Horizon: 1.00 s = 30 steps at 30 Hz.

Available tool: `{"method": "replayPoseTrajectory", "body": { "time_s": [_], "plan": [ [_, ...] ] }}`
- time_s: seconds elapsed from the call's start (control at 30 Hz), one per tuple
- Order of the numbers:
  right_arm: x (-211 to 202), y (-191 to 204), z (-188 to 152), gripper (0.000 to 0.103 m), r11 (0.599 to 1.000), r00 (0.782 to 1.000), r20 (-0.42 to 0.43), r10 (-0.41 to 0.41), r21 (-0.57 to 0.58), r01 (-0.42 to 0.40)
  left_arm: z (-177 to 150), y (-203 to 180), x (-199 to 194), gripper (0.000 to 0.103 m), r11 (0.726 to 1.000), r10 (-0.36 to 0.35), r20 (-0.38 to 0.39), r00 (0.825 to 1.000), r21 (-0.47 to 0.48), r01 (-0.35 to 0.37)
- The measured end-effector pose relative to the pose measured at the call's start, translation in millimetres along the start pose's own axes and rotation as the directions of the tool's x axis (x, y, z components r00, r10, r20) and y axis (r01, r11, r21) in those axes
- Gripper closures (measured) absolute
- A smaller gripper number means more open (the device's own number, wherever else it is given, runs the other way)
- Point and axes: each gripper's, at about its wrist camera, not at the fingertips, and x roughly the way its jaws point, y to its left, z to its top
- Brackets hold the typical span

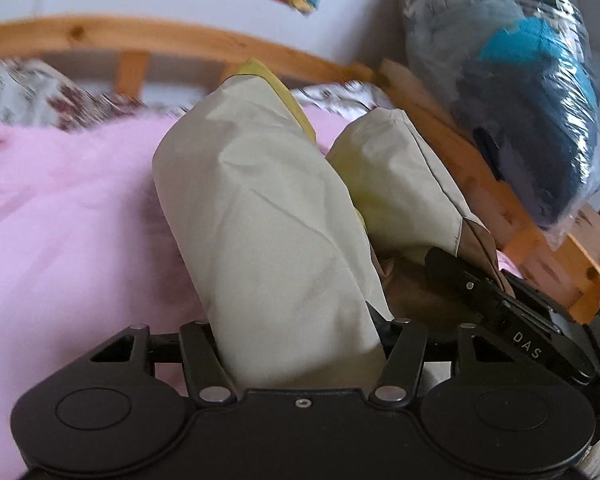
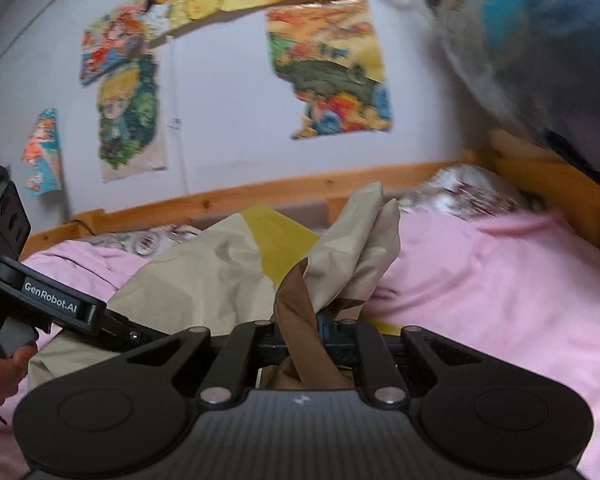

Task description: Fold large clothes

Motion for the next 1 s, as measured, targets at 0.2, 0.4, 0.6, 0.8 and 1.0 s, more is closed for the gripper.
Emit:
{"method": "replayPoseTrajectory", "body": {
  "time_s": [0.2,0.4,0.6,0.8,1.0],
  "plan": [
    [42.9,42.4,-10.0,0.090,0.997,0.997,-0.011,0.071,0.019,-0.071,-11.2,48.7,-27.1,0.041,0.995,0.098,0.017,0.995,-0.023,-0.098],
    [68.0,36.9,-54.9,0.076,0.994,0.983,-0.185,0.005,0.107,0.015,-44.3,81.9,-19.7,0.026,0.967,0.178,-0.076,0.981,-0.172,-0.189],
    [60.0,15.3,-68.4,0.054,0.985,0.979,-0.205,-0.019,0.162,0.053,-43.5,64.2,-21.8,0.020,0.957,0.256,-0.069,0.964,-0.123,-0.263],
    [59.5,10.9,-66.0,0.048,0.982,0.978,-0.206,-0.046,0.170,0.082,-44.7,53.8,-18.2,0.015,0.951,0.281,-0.076,0.957,-0.112,-0.288],
    [59.1,14.9,-61.7,0.045,0.988,0.976,-0.207,-0.065,0.126,0.093,-45.0,47.3,-21.4,0.012,0.945,0.308,-0.079,0.948,-0.088,-0.314]
  ]
}}
